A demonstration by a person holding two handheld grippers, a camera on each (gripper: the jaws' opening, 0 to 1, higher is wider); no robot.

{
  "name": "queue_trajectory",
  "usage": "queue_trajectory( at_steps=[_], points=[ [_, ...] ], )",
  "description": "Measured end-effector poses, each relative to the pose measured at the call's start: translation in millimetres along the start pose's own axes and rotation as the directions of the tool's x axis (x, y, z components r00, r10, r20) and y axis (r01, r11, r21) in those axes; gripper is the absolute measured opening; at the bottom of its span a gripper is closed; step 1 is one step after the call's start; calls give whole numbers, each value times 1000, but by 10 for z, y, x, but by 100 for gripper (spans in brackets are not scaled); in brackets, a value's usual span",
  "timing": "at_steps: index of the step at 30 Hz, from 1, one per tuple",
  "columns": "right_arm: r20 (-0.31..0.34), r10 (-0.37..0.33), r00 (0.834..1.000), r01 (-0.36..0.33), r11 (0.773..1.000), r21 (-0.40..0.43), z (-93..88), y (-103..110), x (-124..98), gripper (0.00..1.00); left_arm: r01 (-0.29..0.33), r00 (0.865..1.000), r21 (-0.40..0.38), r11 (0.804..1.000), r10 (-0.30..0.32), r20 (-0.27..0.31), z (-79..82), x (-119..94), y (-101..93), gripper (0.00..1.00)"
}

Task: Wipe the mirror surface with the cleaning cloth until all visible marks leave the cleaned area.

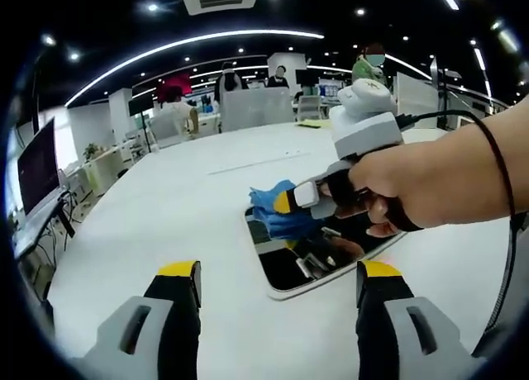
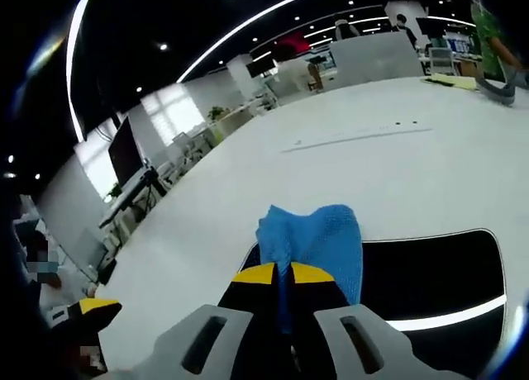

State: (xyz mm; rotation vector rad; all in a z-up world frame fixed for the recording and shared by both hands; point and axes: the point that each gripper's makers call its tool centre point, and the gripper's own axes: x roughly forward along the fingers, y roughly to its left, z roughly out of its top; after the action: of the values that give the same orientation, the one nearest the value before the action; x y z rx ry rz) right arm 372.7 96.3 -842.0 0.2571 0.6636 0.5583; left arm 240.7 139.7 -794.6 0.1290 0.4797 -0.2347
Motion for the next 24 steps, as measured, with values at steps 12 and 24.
queue_trajectory(
  at_steps=[12, 24],
  points=[
    [21, -28, 999, 27, 999, 34, 43, -208, -104, 1, 4, 1000, 2, 1000, -4, -7, -18, 21, -8, 76],
    [32, -39, 999, 38, 999, 39, 61, -304, -150, 1, 14, 1000, -2, 1000, -14, -8, -21, 28, -30, 76]
  ],
)
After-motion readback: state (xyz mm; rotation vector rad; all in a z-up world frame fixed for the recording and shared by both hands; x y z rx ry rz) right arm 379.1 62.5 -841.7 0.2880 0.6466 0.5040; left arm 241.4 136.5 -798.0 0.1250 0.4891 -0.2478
